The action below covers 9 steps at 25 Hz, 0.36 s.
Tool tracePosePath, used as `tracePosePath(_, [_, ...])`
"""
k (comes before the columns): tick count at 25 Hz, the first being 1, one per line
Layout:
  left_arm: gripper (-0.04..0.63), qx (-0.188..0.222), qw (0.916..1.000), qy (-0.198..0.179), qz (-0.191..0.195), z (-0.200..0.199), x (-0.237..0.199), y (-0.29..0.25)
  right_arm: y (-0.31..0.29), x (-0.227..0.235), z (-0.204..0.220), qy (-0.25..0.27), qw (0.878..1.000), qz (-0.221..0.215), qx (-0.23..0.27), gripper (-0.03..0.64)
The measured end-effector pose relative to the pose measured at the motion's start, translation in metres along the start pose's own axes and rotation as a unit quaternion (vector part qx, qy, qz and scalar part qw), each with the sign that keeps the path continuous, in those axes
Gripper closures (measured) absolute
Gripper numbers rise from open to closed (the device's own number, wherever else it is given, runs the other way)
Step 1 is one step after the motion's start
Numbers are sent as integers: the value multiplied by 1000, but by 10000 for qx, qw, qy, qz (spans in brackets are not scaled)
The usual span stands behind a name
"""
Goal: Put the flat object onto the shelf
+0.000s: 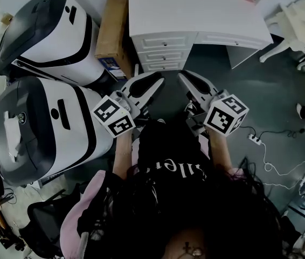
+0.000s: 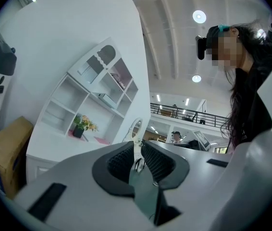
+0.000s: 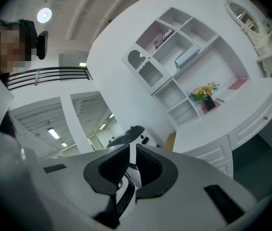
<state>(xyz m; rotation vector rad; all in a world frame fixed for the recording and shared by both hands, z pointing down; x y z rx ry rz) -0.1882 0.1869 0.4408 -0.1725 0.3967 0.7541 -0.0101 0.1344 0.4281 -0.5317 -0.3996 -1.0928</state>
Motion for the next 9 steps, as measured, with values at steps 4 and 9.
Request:
tracePosePath(4, [520, -103, 9999, -55, 82, 2, 5, -6, 4, 1, 0, -5, 10000, 5, 47, 548])
tracePosePath(9, [520, -174, 9997, -84, 132, 5, 10, -14, 10, 6, -1, 6, 10000, 28, 73, 548])
Point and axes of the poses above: the fingertips, and each gripper's own axes: y backward along the fingers, x to its right, z out of its underside, the point moved 8 cm from there along y, backward along the fingers, and after that the axes turned 9 degrees about -x, right-handed, at the moved point
